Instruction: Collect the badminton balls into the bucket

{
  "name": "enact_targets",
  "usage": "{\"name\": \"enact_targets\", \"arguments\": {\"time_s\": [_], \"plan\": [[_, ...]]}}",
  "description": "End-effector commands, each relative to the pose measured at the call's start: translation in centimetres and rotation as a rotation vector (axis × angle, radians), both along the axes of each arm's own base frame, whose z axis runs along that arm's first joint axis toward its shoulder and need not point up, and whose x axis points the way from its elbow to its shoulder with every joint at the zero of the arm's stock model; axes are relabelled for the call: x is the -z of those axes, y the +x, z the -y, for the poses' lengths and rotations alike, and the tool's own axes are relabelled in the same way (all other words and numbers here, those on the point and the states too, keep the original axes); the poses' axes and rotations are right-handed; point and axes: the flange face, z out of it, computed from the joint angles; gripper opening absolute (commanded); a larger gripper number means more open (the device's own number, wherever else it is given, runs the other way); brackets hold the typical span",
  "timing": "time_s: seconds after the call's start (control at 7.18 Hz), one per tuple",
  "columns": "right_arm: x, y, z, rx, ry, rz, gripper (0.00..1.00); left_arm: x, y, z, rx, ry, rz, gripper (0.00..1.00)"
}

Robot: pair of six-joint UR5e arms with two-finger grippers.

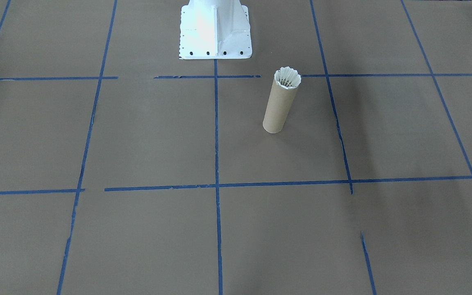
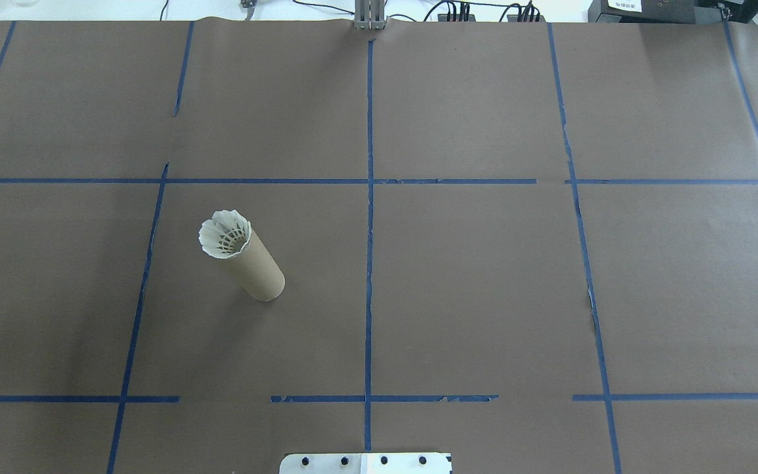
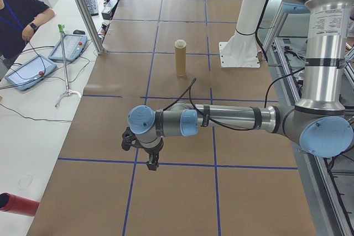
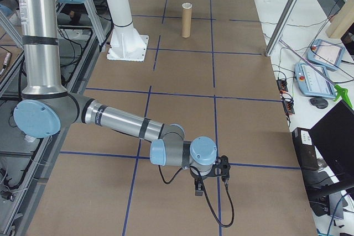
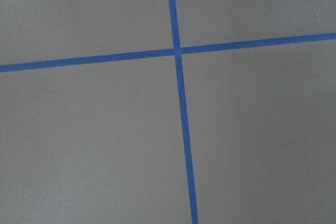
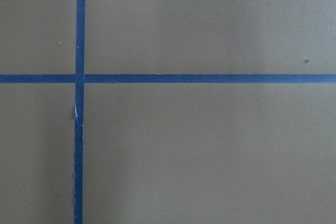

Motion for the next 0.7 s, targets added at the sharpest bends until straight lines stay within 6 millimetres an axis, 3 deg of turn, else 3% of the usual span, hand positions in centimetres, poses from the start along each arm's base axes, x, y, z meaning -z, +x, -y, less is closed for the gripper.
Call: {"name": "enact_targets", "arguments": {"time_s": [0.0,0.56], "plan": [[-0.1,0.0,0.0,0.001,-0.001,0.000,1.00,0.6,-0.1,0.6,0.005,0.013,0.007,1.00],[-0.1,0.0,0.0,0.000,-0.002,0.000,1.00,2.5,-0.9,1.0,0.002,0.069,0.111,1.00]]}}
